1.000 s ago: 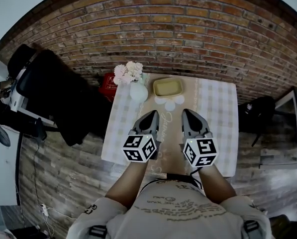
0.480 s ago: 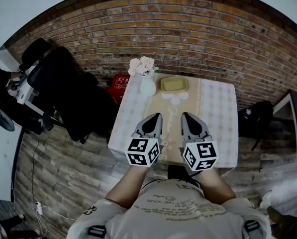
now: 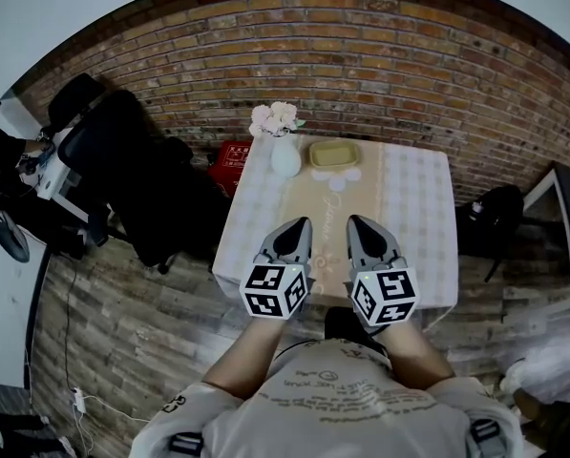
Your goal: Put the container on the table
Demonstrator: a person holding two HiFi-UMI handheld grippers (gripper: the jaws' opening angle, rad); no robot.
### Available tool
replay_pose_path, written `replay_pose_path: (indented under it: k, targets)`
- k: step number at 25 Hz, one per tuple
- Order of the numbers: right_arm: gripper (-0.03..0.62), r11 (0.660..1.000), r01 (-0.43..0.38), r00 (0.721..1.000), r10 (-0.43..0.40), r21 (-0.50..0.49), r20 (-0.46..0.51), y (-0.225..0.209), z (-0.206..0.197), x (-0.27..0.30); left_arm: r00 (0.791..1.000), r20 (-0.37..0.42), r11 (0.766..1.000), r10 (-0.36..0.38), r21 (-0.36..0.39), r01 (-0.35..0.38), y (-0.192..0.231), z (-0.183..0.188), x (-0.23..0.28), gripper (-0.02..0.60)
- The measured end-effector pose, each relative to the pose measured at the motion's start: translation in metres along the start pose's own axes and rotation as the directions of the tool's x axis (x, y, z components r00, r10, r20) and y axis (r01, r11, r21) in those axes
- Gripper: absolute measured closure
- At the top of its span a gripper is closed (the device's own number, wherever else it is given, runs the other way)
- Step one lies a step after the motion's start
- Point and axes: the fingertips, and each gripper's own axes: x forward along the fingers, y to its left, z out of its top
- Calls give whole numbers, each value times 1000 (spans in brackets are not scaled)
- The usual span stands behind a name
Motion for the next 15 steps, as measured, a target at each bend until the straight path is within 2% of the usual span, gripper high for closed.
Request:
replay_pose_path:
  k: [15]
  targets:
    - [592,1000,-14,1000,14,-12,-4,10,-5,1,1000,-13,1000,10,-25,-10,6,-7,-6,575]
